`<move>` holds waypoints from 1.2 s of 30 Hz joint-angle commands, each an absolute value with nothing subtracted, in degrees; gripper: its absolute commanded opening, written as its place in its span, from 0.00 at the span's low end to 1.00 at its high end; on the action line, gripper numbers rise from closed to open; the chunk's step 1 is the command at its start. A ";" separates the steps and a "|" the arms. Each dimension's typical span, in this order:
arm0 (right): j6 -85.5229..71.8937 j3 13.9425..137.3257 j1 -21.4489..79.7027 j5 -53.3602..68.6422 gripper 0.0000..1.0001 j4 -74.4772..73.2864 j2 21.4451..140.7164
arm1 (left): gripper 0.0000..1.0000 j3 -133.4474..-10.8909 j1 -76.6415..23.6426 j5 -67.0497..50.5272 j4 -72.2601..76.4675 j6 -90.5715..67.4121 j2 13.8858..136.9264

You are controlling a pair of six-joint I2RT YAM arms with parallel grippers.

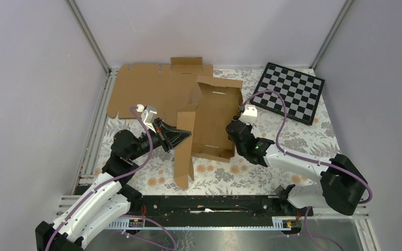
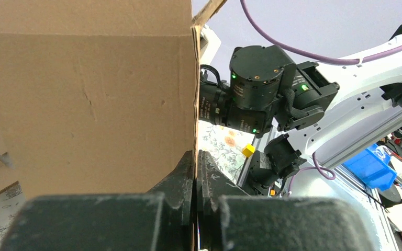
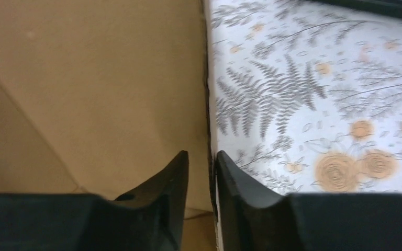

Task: Fold the paper box

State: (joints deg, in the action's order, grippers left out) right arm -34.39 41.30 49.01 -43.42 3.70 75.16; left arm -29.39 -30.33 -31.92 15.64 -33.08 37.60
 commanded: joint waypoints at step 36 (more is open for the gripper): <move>-18.70 40.53 50.36 -54.05 0.00 6.93 69.30 | 0.00 -37.58 -30.44 -29.42 4.95 -23.68 37.99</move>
State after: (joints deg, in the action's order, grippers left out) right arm -23.66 36.51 50.00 -34.57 4.08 68.66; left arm -31.77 -30.33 -32.12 10.11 -28.62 36.73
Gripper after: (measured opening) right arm 0.026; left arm 0.017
